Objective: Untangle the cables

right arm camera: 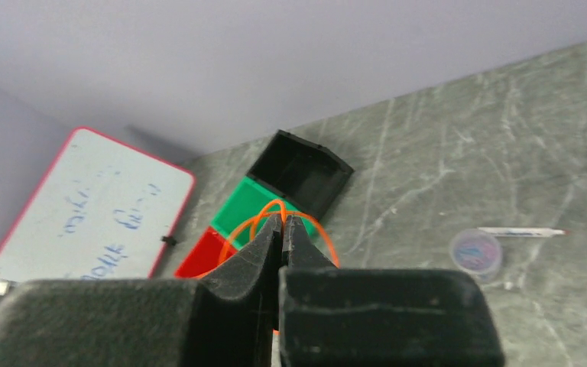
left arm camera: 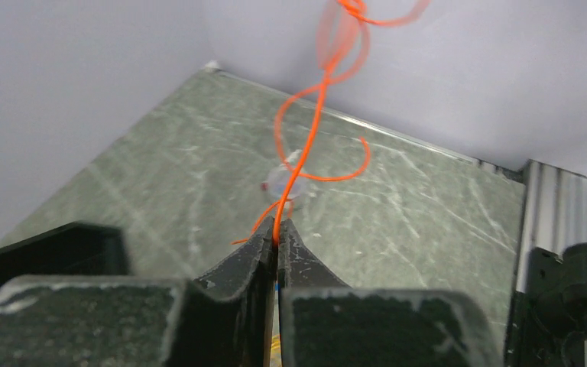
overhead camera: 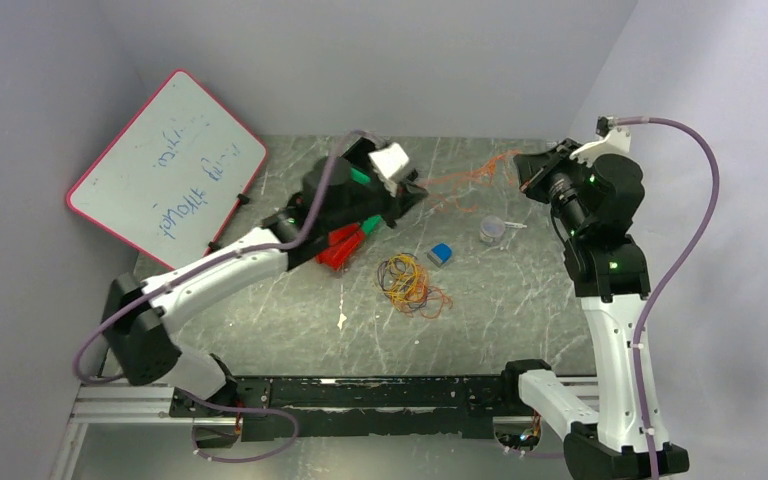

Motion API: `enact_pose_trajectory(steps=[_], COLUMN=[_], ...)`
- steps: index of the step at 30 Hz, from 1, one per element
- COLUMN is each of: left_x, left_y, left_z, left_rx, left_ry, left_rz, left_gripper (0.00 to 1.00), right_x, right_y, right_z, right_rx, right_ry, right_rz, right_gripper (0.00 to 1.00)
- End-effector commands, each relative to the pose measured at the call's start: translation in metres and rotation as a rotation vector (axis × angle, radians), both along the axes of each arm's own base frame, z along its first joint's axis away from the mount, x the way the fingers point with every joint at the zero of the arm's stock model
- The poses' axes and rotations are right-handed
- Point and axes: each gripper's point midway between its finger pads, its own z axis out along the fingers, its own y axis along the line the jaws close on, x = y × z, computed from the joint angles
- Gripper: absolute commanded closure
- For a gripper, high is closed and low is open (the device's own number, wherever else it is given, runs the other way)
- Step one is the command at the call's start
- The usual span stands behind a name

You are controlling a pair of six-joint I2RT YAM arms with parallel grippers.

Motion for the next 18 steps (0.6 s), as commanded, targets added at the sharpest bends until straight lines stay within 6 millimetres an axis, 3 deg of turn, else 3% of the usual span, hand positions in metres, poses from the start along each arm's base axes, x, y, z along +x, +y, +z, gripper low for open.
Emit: enact_pose_trajectory(steps=[1,5,14,18], left_x=[0.02,0.029,0.047,0.056], left_y=[0.056,0.089,0.132,0.148], left_z=[0.016,0.036,0.062,0.073], left_rx=[-0.007,0.013,0.07,0.086], left_ry=[0.037,0.006,-0.052,-0.049], left_rz=[0.148,0.234,0.383,0.422], left_gripper=[0.93,0.93,0.93,0.93], right_x=[-0.003,-0.006,-0.007,-0.004], right_y=[-0.02,-0.021,-0.027,-0.018], right_z=[-0.024,-0.039,-0.091,-0.114], right_rx=[-0.14,-0.188,-0.199,-0.181], right_ry=[0.031,0.037,0.158,0.193], right_rz=[-0.069,-0.058,-0.083,-0.039], right_gripper=[1.0,1.0,1.0,0.92])
